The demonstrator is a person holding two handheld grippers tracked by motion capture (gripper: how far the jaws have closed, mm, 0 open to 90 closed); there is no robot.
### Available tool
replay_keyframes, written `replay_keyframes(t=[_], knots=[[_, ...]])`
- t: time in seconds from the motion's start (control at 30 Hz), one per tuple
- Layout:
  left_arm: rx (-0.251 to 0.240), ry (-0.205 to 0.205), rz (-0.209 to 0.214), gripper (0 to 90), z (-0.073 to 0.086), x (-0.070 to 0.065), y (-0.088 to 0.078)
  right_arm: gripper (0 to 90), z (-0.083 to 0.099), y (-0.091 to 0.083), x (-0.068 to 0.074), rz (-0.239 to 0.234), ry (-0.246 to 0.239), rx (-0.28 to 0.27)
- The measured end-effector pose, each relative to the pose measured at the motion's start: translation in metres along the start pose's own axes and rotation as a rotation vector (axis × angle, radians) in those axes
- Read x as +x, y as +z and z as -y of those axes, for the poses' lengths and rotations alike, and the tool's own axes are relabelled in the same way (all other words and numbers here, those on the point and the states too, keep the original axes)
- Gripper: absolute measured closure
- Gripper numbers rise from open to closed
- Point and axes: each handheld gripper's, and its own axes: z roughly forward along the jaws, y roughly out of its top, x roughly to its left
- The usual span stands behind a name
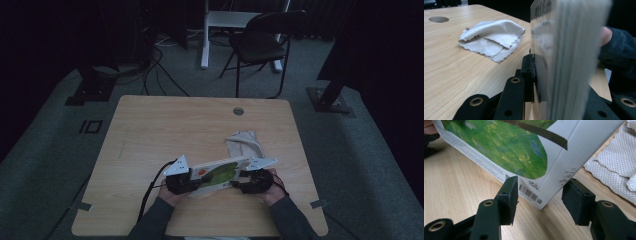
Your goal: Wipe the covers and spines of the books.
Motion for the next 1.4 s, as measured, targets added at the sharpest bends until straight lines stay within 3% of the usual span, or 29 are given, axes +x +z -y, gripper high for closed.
replay_keyframes(t=[0.3, 0.5, 0.6, 0.8, 0.83, 0.87, 0.9, 1.0, 1.03, 1.4], knots=[[-0.015, 0.015, -0.012, 77.7, 0.002, -0.002, 0.001, 46.9, -0.001, 0.001, 0.002, -0.002, -0.003, -0.005], [-0.006, 0.065, -0.066, 78.3, 0.000, -0.011, 0.000, 47.0, -0.002, 0.002, 0.001, 0.002, -0.001, -0.012], [0.018, 0.092, -0.105, 78.1, 0.000, -0.011, -0.005, 46.2, -0.005, 0.001, 0.002, 0.014, -0.024, -0.021], [0.026, 0.091, -0.151, 78.1, 0.004, -0.010, -0.011, 45.2, -0.006, -0.008, -0.003, 0.092, -0.027, -0.028], [0.026, 0.097, -0.171, 78.1, 0.004, -0.010, -0.012, 43.9, -0.006, -0.012, -0.006, 0.126, -0.027, -0.036], [0.026, 0.097, -0.171, 78.2, 0.004, -0.010, -0.012, 43.9, -0.006, -0.012, -0.006, 0.126, -0.027, -0.036], [0.026, 0.100, -0.179, 78.2, 0.004, -0.011, -0.012, 42.6, -0.008, -0.016, -0.010, 0.162, -0.018, -0.047], [0.027, 0.108, -0.188, 78.2, 0.004, -0.011, -0.012, 40.7, -0.010, -0.018, -0.013, 0.187, -0.016, -0.057], [0.027, 0.108, -0.190, 78.2, 0.004, -0.012, -0.011, 38.2, -0.012, -0.020, -0.017, 0.217, -0.014, -0.058], [0.023, 0.126, -0.212, 78.4, 0.006, -0.012, -0.010, 32.8, -0.026, -0.017, -0.038, 0.315, -0.010, -0.069]])
